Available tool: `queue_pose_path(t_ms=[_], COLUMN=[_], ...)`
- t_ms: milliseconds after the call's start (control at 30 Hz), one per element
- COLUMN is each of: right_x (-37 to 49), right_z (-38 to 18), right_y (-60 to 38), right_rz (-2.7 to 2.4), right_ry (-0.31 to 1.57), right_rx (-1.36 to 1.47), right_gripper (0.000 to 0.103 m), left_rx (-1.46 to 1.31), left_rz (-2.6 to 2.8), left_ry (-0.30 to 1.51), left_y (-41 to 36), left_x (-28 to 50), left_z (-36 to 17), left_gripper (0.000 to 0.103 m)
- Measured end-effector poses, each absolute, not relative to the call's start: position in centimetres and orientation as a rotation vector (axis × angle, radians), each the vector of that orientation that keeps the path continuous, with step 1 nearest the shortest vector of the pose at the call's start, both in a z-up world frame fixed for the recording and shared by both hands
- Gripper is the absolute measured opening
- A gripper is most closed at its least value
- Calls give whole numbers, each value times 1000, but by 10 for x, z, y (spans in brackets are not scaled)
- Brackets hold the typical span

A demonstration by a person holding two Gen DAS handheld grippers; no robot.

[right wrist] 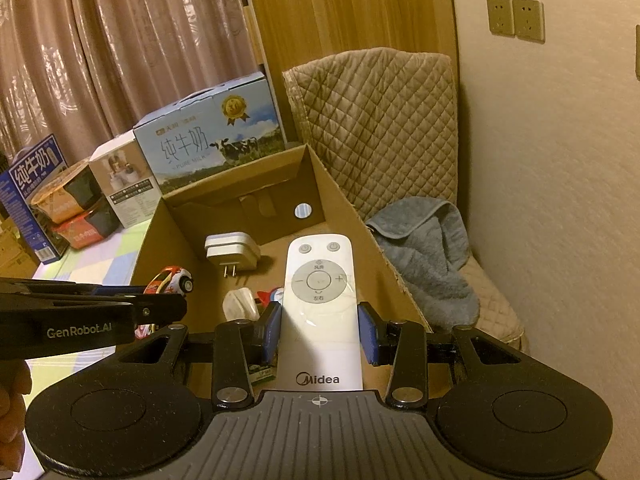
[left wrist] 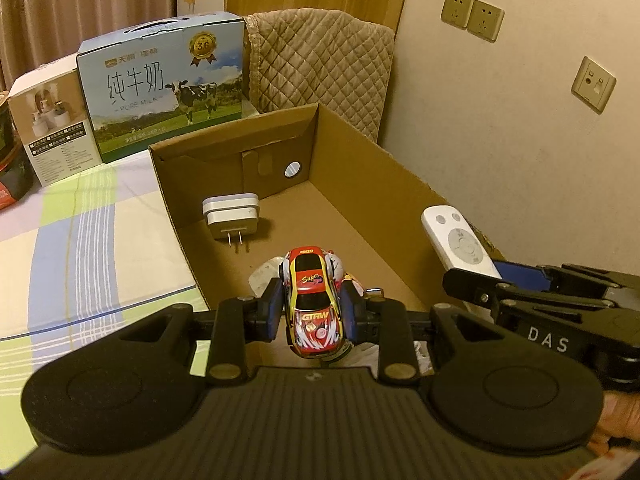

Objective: Organize rigid objects
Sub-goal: 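Open the left tool to drop the car in the box while the right tool releases the remote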

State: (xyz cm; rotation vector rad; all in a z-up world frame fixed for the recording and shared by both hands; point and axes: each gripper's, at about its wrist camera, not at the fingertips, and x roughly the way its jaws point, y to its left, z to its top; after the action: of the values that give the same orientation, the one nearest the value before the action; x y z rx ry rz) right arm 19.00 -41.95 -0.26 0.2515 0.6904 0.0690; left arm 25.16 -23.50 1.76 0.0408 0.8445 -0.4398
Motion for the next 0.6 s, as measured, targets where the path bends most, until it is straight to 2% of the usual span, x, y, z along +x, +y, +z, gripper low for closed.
queue_pose_path(t_ms=[300, 400, 600], right_x=[191, 192, 193], right_z=[-4, -4, -5], right_y=[-420, -420, -418], right_rz=[70, 69, 67], right_ry=[692, 691, 687], right_rx=[251, 252, 252], right_gripper=[37, 37, 37], left_rx=[50, 42, 31], left_rz=[-432, -422, -400], left_ry=[849, 837, 812], left_y=[-238, -235, -225], left_x=[255, 256, 257], left_z=[16, 19, 28], left_gripper=[26, 40, 40])
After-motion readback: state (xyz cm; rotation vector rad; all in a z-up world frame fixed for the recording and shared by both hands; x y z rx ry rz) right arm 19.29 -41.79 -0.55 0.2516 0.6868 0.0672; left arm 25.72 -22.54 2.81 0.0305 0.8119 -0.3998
